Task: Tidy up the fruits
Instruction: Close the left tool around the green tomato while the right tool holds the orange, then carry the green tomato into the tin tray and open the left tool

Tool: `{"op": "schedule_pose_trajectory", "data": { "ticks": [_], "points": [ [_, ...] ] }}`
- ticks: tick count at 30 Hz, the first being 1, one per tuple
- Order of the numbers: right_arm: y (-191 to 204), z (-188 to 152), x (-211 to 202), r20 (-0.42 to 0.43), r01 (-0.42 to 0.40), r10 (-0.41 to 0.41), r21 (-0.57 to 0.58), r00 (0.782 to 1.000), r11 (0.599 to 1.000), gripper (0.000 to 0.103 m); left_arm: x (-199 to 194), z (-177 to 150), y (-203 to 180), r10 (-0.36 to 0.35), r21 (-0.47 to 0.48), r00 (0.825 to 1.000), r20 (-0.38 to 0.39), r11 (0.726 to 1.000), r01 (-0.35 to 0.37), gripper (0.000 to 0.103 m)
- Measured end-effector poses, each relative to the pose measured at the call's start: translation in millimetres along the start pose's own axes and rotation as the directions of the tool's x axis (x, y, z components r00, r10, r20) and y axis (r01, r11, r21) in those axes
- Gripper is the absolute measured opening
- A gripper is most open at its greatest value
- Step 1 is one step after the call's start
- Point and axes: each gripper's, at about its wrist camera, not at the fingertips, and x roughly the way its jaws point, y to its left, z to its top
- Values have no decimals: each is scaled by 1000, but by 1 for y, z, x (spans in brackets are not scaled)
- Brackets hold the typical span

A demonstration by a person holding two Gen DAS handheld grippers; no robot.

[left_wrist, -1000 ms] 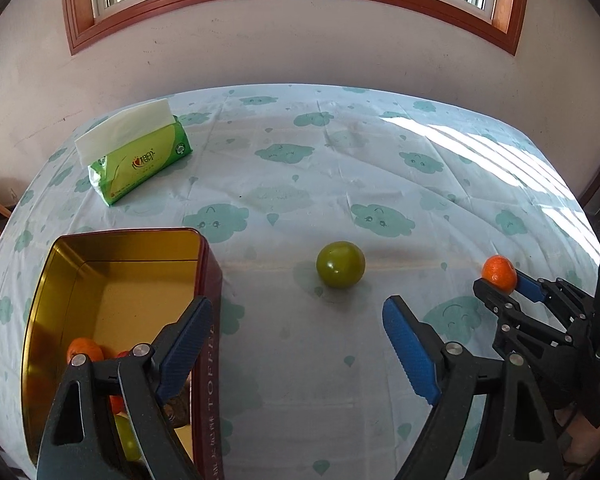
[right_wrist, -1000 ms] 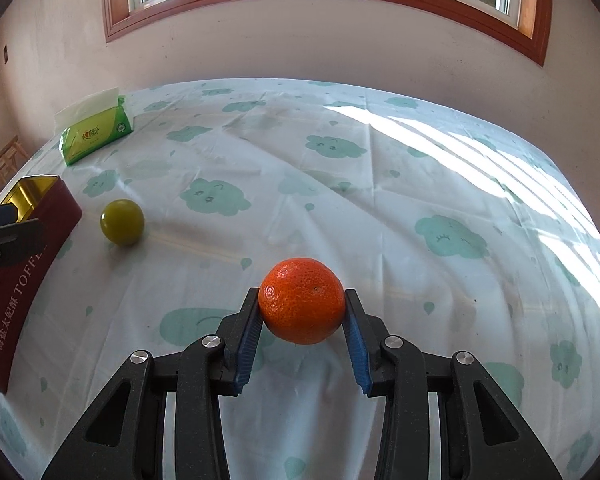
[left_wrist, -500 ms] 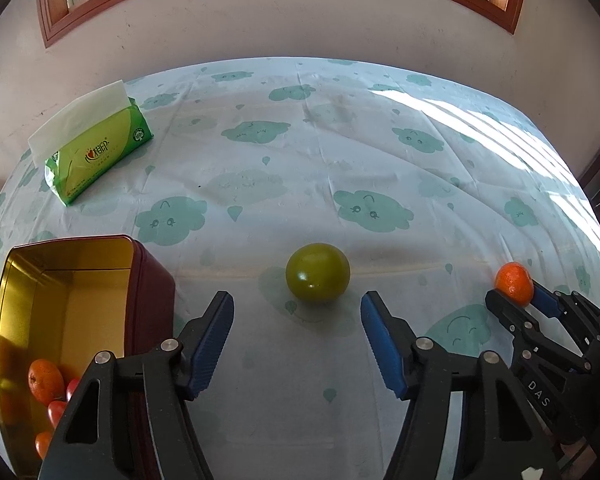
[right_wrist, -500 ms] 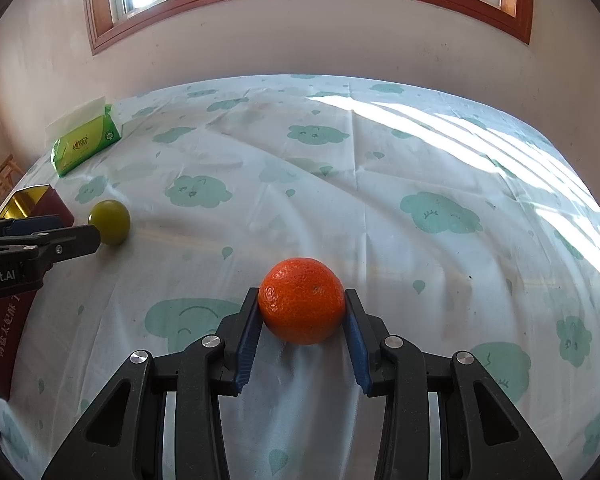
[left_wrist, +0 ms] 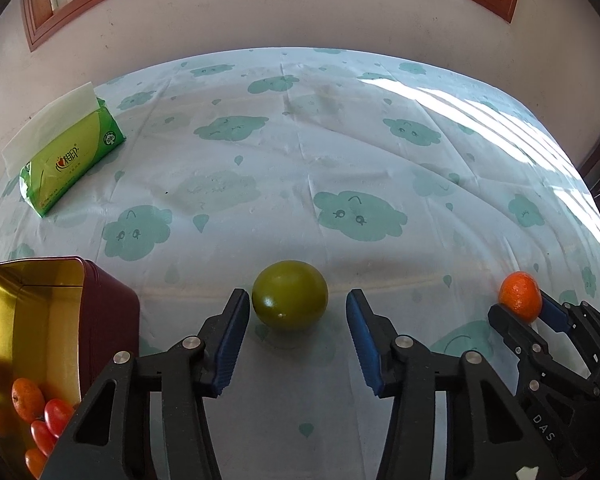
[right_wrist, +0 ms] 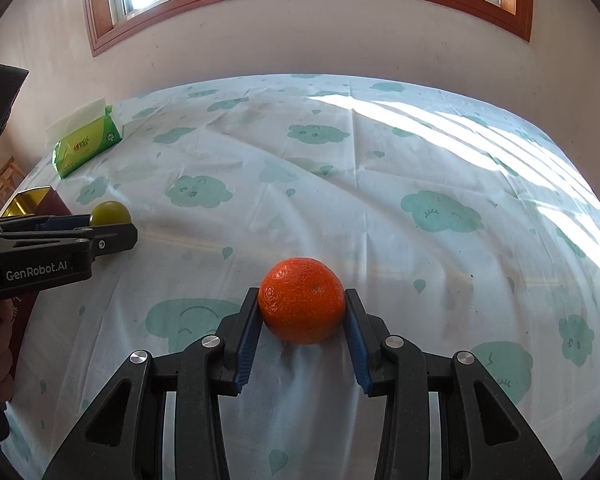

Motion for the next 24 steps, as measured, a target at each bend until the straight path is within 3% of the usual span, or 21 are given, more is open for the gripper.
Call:
{"op": "schedule_pose_trajectory", "data": {
  "ticks": [4,14,24],
  "points": [
    [0,0,0,0,0,0,0,1000,1000,41,6,1,4,1,-23,1000,-18,1000,-1,34],
    [1,-1,0,-1,3,-3,-3,1000,1000,42,-5,-8,1,-10,-21,999,-36,1000,9,33],
    [5,0,2,-7,26,-27,-26,1000,999,42,-55,-29,-2,-13,-12,1000,2,1000,13,33]
  ]
}}
